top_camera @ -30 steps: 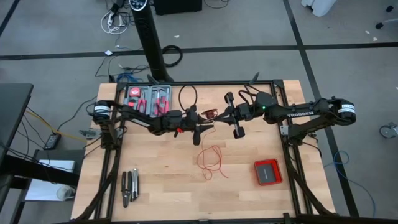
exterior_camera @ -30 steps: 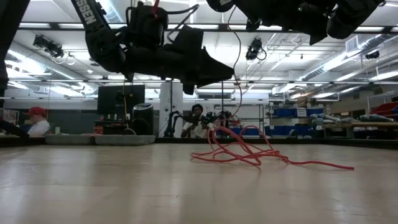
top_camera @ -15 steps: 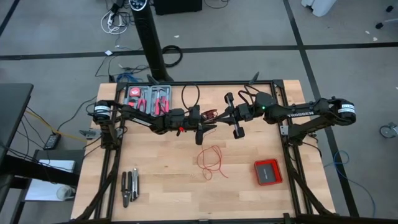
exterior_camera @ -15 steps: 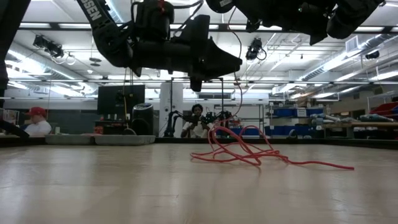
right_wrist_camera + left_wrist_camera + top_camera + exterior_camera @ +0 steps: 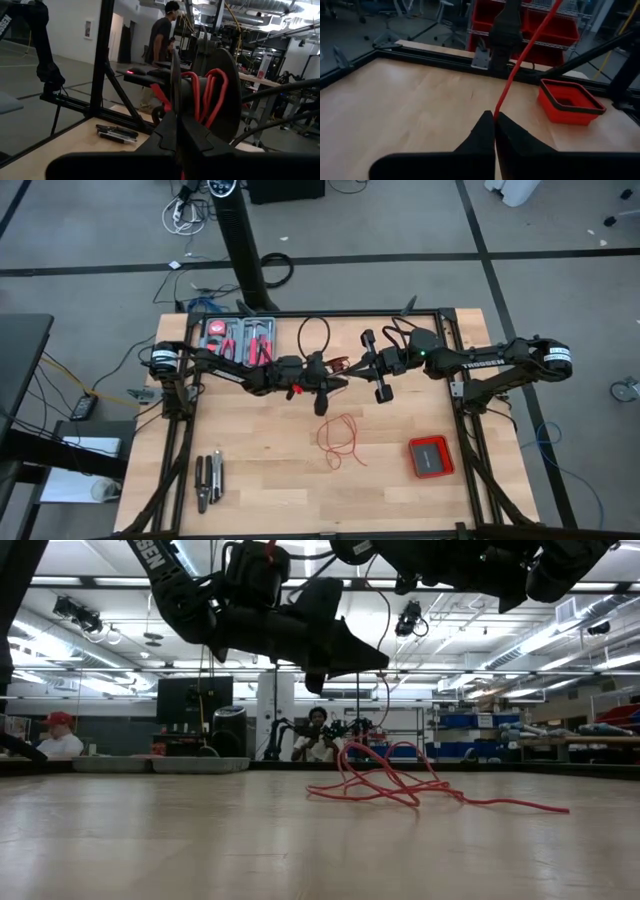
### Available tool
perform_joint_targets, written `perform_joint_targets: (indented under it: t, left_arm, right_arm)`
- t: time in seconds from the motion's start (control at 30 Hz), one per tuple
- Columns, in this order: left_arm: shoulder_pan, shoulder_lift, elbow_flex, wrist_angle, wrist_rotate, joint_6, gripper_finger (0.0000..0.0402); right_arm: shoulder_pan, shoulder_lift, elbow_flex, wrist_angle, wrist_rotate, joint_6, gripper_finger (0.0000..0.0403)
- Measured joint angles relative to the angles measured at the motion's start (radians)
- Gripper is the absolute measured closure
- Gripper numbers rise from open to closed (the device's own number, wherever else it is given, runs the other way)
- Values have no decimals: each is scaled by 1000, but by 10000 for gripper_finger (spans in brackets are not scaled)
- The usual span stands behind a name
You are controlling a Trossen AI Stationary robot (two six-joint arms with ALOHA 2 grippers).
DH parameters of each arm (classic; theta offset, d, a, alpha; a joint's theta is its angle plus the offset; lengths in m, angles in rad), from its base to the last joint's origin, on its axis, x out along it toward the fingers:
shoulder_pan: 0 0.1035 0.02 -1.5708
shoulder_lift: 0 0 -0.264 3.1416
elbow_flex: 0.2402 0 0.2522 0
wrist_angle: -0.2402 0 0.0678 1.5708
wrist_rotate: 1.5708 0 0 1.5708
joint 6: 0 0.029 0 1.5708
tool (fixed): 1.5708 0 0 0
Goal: Coil cords
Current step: Coil the red wire onto the spool
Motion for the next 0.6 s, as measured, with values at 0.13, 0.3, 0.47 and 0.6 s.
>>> perform_joint_targets:
  t: [0.13,0.3,0.47,0.6]
  left_arm:
    - [0,0,0,-11,75,-4,400]
    - [-3,0,0,-22,164,-33,401]
    - [-3,0,0,-64,206,-35,401]
    - [-3,-1,0,-101,260,-37,401]
  right_arm:
    - [0,0,0,0,0,4,400]
    - [-7,0,0,-3,0,4,400]
    - [-8,0,0,-10,0,5,401]
    - [-8,-8,-1,-35,5,3,401]
